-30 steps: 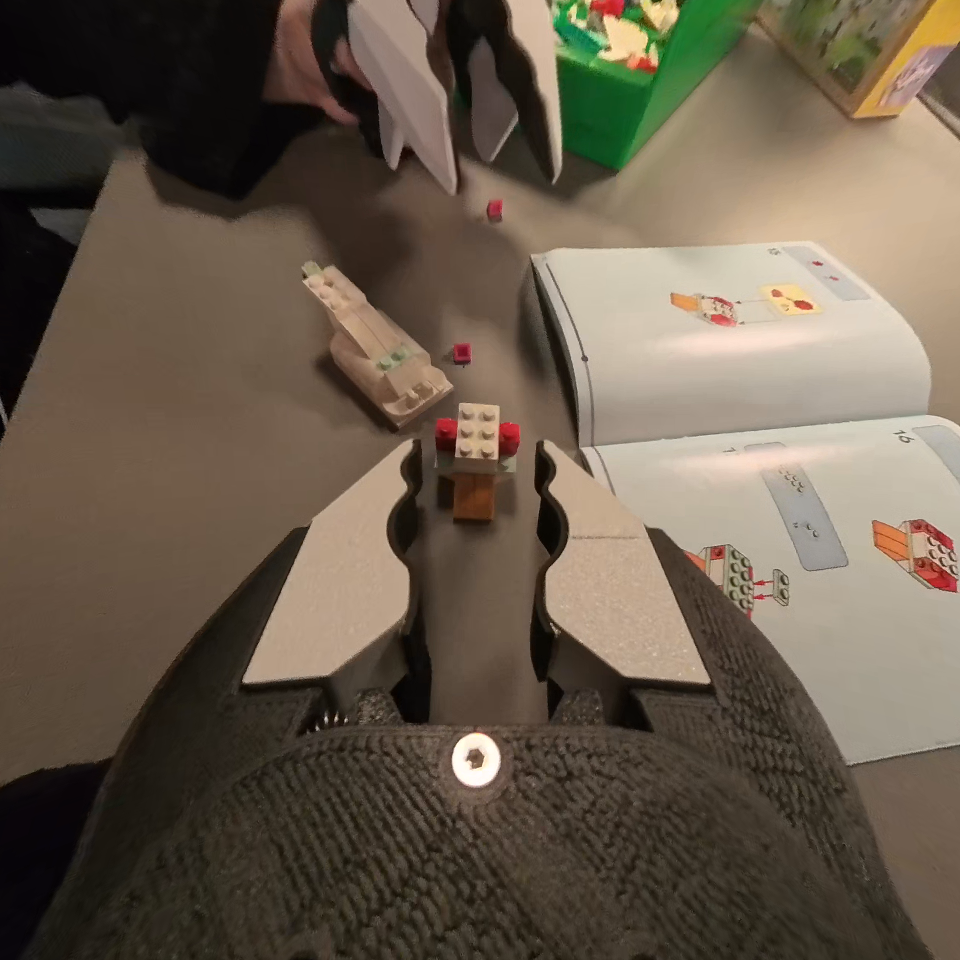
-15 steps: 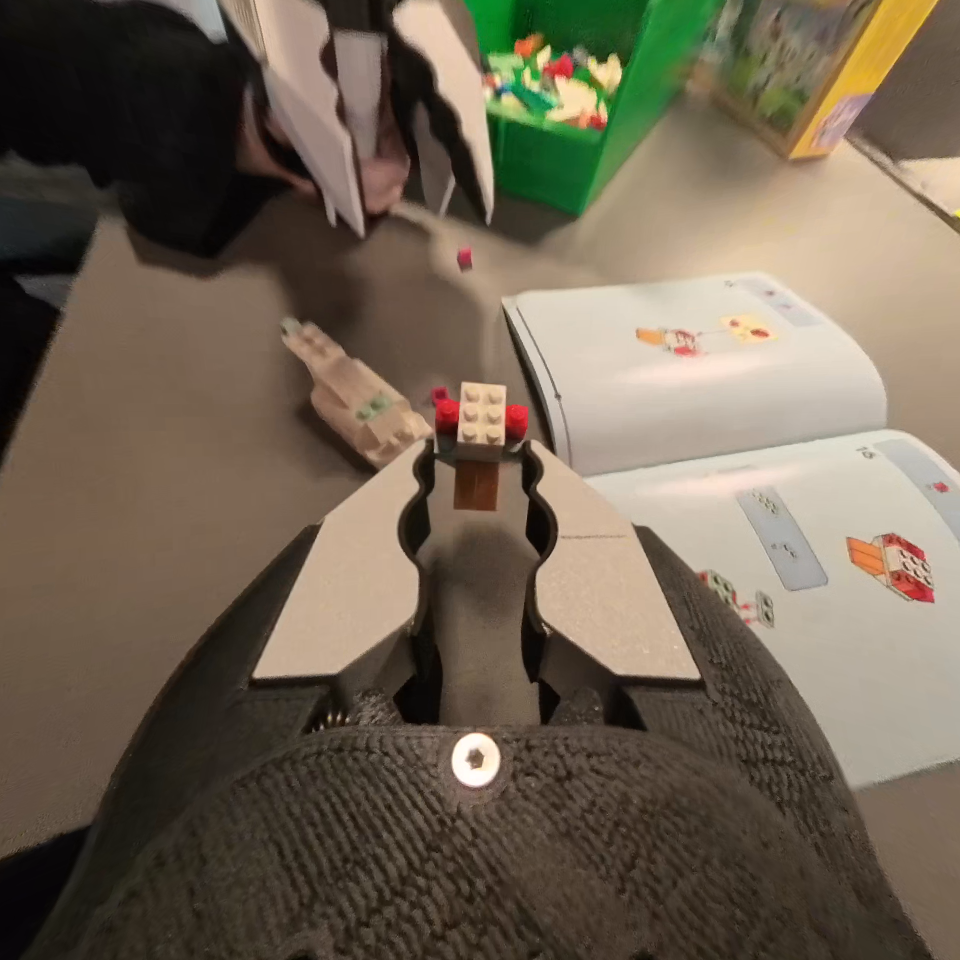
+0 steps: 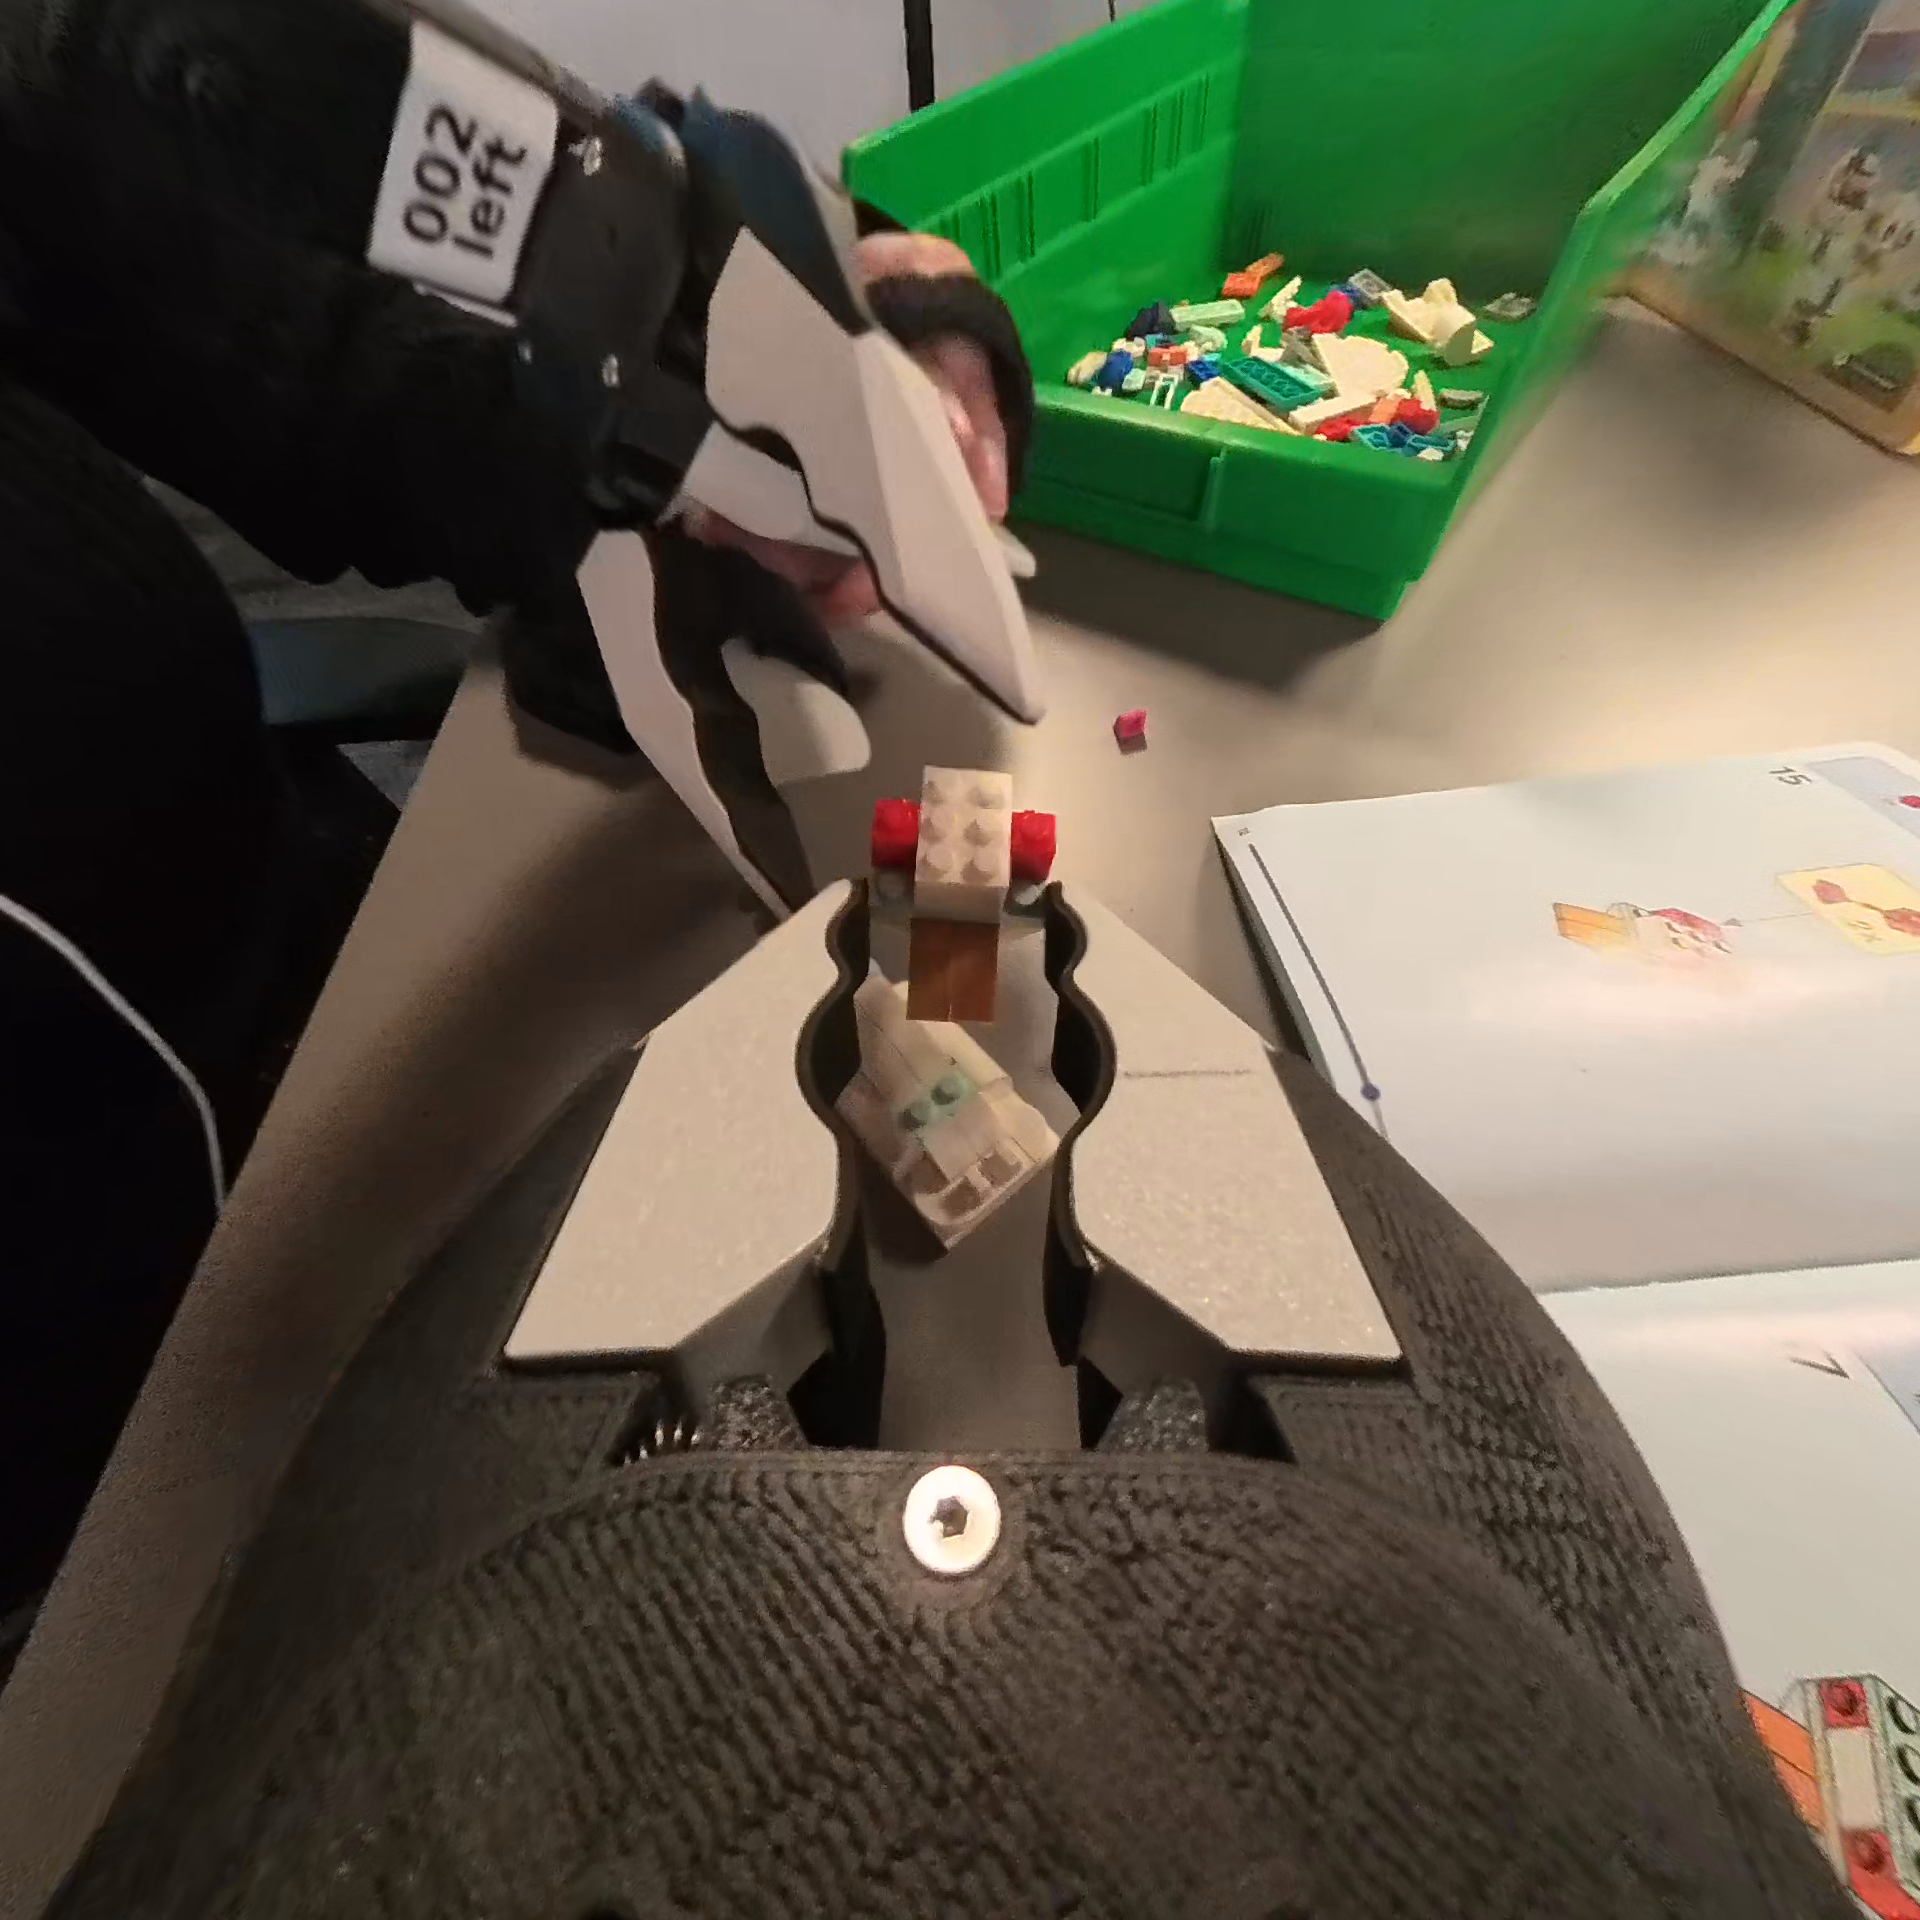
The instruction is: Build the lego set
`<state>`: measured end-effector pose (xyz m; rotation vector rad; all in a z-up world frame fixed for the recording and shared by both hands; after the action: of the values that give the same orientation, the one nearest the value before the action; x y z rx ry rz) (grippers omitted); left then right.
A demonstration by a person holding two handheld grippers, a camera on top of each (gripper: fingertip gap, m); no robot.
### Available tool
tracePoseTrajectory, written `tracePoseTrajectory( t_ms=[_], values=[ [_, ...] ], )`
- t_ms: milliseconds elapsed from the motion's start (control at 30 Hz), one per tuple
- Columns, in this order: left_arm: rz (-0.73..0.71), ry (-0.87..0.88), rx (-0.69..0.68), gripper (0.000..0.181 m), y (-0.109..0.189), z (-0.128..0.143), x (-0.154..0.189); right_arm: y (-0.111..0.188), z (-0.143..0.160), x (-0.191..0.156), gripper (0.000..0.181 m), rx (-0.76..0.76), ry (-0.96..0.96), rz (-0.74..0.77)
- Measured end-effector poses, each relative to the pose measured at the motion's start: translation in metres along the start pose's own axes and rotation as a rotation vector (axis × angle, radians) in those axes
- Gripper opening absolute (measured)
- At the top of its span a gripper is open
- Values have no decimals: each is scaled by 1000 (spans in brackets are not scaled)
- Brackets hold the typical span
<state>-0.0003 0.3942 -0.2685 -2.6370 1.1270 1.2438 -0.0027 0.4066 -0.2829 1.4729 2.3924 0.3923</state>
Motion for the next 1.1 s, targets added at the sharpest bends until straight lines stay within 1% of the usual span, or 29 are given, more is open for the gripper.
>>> tracePoseTrajectory(
  t_ms=[100, 167, 300, 367, 500, 633, 767, 800, 867, 967, 1033, 1100],
  values=[
    [1, -123, -63, 55, -3, 7, 7, 2, -2, -2, 32, 22, -33, -29],
    [-49, -205, -96, 52, -5, 9, 5, 3, -1, -3, 32, 17, -63, -49],
    [-84, -292, -119, 47, -6, 8, 6, 4, -1, -7, 32, 24, -102, -89],
    [-88, -313, -118, 40, -7, 8, 7, 4, -4, -10, 32, 42, -114, -113],
    [-113, -312, -116, 39, -6, 7, 4, 5, -8, -13, 32, 70, -122, -139],
    [-126, -321, -81, 27, -4, 3, 3, 5, -11, -14, 32, 87, -121, -142],
    [-137, -350, -97, 26, -4, 3, 3, 5, -12, -12, 32, 97, -104, -132],
    [-146, -346, -109, 26, -4, 3, 1, 6, -13, -10, 34, 111, -82, -108],
    [-153, -334, -126, 26, -4, 7, -2, 11, -19, 0, 42, 160, -14, -23],
    [-158, -292, -143, 26, -3, 15, -7, 29, -34, 18, 42, 266, 65, 131],
    [-179, -244, -147, 26, 0, 21, -16, 45, -41, 39, 41, 326, 92, 298],
    [-206, -174, -146, 26, 4, 27, -26, 68, -43, 71, 34, 352, 114, 556]
  ],
)
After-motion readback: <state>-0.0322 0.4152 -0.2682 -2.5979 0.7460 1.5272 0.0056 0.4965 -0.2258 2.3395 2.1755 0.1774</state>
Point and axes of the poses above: each gripper's, where its closed fingertips meet, y back along the fingers, z out of its underside, x = y × z across the jaws, the point moved 1 cm from there along y, back along the fingers, and after that the axes turned 1 degree about -y, right-handed, at the moved point
